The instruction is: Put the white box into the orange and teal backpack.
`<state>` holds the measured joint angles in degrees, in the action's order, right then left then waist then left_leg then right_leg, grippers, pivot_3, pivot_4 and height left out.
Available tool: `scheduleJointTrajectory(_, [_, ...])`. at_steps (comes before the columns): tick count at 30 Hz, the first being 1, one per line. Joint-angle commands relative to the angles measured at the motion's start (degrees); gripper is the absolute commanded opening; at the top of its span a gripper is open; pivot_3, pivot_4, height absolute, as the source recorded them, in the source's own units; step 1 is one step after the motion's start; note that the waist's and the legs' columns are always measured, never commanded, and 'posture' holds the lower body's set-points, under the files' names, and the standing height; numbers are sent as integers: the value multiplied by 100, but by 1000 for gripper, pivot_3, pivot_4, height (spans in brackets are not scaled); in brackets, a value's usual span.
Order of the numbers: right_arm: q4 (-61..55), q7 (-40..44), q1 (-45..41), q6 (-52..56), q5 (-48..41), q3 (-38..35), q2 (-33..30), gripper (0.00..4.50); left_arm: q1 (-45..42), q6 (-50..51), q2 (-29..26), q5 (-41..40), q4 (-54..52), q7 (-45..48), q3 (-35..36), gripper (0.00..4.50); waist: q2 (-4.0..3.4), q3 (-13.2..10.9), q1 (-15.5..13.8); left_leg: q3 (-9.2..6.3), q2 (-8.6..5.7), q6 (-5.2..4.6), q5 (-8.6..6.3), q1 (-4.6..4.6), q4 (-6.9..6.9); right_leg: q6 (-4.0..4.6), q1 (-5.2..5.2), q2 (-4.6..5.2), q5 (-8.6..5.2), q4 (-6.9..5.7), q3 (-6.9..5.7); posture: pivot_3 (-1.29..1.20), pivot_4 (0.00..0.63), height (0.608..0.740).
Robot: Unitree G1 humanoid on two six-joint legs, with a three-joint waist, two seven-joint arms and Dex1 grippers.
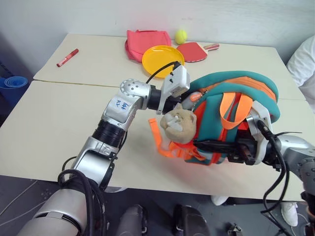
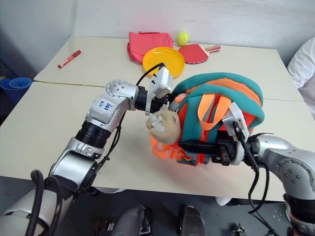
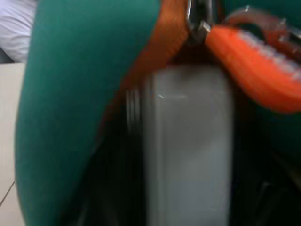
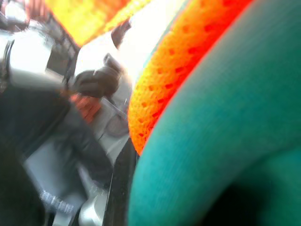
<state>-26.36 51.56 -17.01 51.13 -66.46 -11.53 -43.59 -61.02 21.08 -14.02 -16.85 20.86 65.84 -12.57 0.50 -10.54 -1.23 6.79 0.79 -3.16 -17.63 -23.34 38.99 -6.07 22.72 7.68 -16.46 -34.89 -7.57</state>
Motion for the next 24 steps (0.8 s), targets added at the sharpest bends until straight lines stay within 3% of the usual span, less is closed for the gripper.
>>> scheduleJointTrajectory(1, [-244, -80, 8, -106, 17, -104, -68, 0, 242, -397, -418, -427, -360, 660, 458, 3630, -2, 0, 24, 0, 1, 1, 0, 1, 0, 0, 1, -1, 0, 0, 0, 0, 150, 740])
scheduleJointTrajectory(3, [-261, -121, 117, -136, 70, -122, -47, 0, 390, -351, -785, -565, -256, 1015, 646, 4178, -2, 0, 40, 1, 6, 6, -2, 3, -1, 3, 1, -2, -2, 0, -1, 0, 150, 740])
scheduleJointTrajectory(8, [-239, -71, 361, -296, 222, -152, -43, 0, 783, -293, -1696, -805, -130, 1887, 974, 4178, -2, 0, 38, 3, -1, 5, -2, 4, 2, 4, 0, -12, -2, -5, -5, 0, 150, 740])
scheduleJointTrajectory(11, [-211, 15, 486, -397, 320, -134, -77, 0, 1073, -152, -1897, -1034, -602, 2023, 1091, 4178, -2, 0, 40, 3, -2, 4, -3, 5, 2, 4, 0, -12, -2, -5, -3, 0, 150, 740])
scheduleJointTrajectory(16, [-142, 182, 621, -531, 532, -41, -100, 0, 1583, 111, -1703, -1364, -1741, 1476, 1219, 4178, -2, 0, -18, -10, -3, 1, -4, 4, 8, 3, -14, -3, -2, 0, 24, 0, 150, 740])
scheduleJointTrajectory(23, [-131, 308, 641, -516, 606, -6, -132, 0, 1742, -48, -1023, -1295, -2144, 574, 1157, 4178, -2, 0, -8, -11, -2, 2, -4, 10, 8, 3, -17, -4, -2, -5, 26, 0, 150, 740])
scheduleJointTrajectory(24, [-139, 308, 636, -503, 602, -12, -133, 0, 1761, -26, -959, -1314, -2180, 499, 1147, 4002, -2, 0, -6, -10, -2, 2, -4, 11, 8, 3, -17, -5, -2, -5, 27, 0, 150, 740])
